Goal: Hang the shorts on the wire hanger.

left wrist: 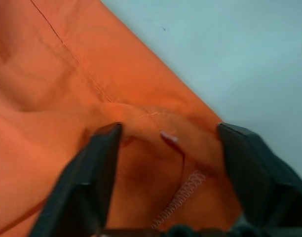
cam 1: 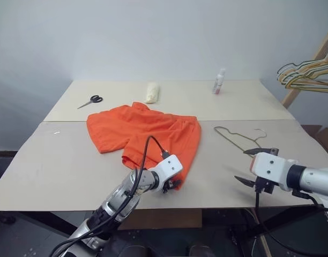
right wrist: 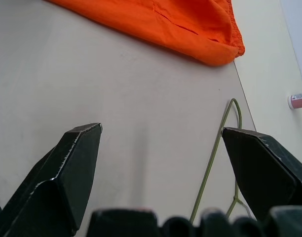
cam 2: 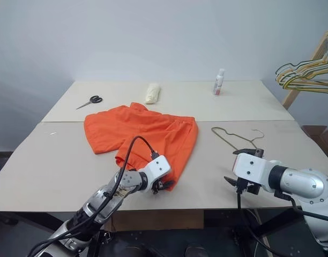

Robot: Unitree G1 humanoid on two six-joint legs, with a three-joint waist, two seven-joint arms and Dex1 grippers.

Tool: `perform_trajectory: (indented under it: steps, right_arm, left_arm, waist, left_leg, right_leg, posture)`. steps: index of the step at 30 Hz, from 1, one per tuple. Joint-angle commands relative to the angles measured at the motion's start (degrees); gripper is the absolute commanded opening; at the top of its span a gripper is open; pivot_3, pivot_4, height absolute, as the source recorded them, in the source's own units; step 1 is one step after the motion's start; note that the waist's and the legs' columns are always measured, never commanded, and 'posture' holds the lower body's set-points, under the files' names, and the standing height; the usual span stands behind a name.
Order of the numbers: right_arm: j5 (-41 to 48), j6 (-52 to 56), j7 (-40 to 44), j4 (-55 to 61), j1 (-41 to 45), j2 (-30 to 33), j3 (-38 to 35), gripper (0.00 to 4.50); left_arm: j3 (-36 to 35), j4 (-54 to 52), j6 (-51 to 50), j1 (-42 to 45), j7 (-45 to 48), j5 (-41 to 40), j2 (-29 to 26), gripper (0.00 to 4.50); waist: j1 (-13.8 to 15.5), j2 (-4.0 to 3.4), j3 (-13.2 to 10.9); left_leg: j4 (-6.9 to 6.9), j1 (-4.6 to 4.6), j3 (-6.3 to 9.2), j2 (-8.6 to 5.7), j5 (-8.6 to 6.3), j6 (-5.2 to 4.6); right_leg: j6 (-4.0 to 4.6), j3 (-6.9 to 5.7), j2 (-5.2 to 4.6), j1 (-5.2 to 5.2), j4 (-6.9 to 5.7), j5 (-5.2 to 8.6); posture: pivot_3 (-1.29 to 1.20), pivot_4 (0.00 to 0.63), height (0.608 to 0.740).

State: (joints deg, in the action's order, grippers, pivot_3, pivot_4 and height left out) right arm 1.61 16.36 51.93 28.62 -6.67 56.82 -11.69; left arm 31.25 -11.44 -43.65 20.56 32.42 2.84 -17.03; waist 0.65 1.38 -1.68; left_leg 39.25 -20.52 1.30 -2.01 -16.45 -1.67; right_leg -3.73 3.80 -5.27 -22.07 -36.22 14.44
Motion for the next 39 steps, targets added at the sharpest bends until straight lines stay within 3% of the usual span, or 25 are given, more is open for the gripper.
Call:
perform_trajectory:
  steps: [1, 5, 6, 12, 16, 21, 27, 33, 39]
  right_arm:
    - [-0.2, -1.4, -0.1, 0.1, 1.9, 0.5, -0.1, 4.50]
    - [-0.4, -1.7, 0.3, -0.5, 2.5, 0.5, 0.4, 4.50]
    - [-0.6, -2.0, 0.3, -0.8, 2.7, 0.5, 0.6, 4.50]
    - [-5.4, -8.6, -1.8, -8.1, 8.6, -0.3, 6.7, 4.50]
    - [-10.2, -15.3, -4.4, -17.8, 18.1, -4.2, 13.9, 4.50]
    - [-18.5, -27.5, -9.3, -33.7, 29.4, -11.4, 23.7, 4.50]
    - [-28.3, -40.1, -18.4, -54.0, 40.5, -18.2, 32.0, 4.50]
    - [-37.8, -45.8, -31.2, -73.3, 51.4, -24.6, 38.6, 4.50]
    - [-38.8, -52.2, -36.2, -84.1, 56.9, -27.2, 40.4, 4.50]
  left_arm:
    - [-0.6, 0.4, 0.0, 1.4, -0.2, 0.3, 0.6, 1.54]
    - [-2.1, 0.7, 0.2, 1.3, -0.3, -0.1, 0.5, 0.16]
    - [-2.3, 0.2, 0.5, 1.2, 0.4, -0.4, -0.1, 0.04]
    - [-7.5, -10.0, 4.9, -3.5, 8.2, -5.1, -9.6, 0.04]
    - [-13.0, -17.0, 8.9, -8.3, 14.8, -8.8, -19.5, 0.04]
    - [-21.1, -21.3, 9.7, -12.8, 18.5, -13.1, -27.0, 0.04]
    - [-30.0, -26.0, 7.6, -18.0, 19.1, -19.5, -29.0, 0.04]
    - [-34.9, -28.5, 9.1, -23.1, 21.1, -22.0, -32.4, 0.04]
    - [-36.7, -28.3, 10.4, -24.8, 21.2, -22.9, -33.3, 0.04]
  waist:
    - [0.0, -0.01, 0.0]
    - [0.1, -0.02, 0.0]
    - [0.0, -0.02, 0.0]
    - [-0.3, -0.07, 0.1]
    - [-0.3, -0.15, 0.1]
    - [0.0, -0.14, 0.1]
    - [0.8, -0.14, 0.1]
    - [0.7, -0.14, 0.1]
    - [1.5, -0.14, 0.1]
  left_leg:
    - [0.00, 0.00, 0.00, 0.00, 0.00, 0.00]
    - [0.00, 0.00, 0.01, 0.00, 0.00, 0.00]
    - [0.00, 0.00, 0.00, 0.00, 0.00, 0.00]
    - [-0.02, 0.02, -0.04, 0.03, 0.00, 0.00]
    - [-0.08, 0.09, -0.08, 0.09, 0.00, 0.01]
    - [-0.13, 0.12, -0.09, 0.08, 0.00, 0.01]
    - [-0.16, 0.09, -0.04, 0.01, 0.02, 0.05]
    - [-0.33, 0.23, -0.05, 0.02, 0.14, 0.24]
    - [-0.45, 0.23, 0.05, -0.01, 0.22, 0.38]
  right_leg:
    - [0.00, 0.00, 0.00, 0.00, 0.00, 0.00]
    - [0.00, 0.00, 0.00, 0.00, 0.00, 0.00]
    - [0.00, 0.00, 0.00, 0.00, 0.00, 0.00]
    - [0.01, 0.04, 0.01, -0.05, -0.02, 0.00]
    - [0.03, 0.08, -0.01, -0.04, 0.00, -0.01]
    - [0.05, 0.07, 0.00, -0.05, 0.03, -0.01]
    - [0.05, 0.05, -0.07, -0.12, 0.01, -0.02]
    - [0.16, 0.09, -0.01, -0.12, -0.04, -0.02]
    - [0.23, 0.01, 0.02, -0.17, -0.05, 0.00]
  posture:
    - [-0.01, 0.000, 0.740]
    - [0.00, 0.000, 0.740]
    - [0.01, 0.000, 0.740]
    - [0.03, 0.000, 0.740]
    - [0.06, 0.000, 0.740]
    - [0.10, 0.000, 0.740]
    - [0.15, 0.000, 0.740]
    - [0.20, 0.000, 0.740]
    - [0.21, 0.000, 0.740]
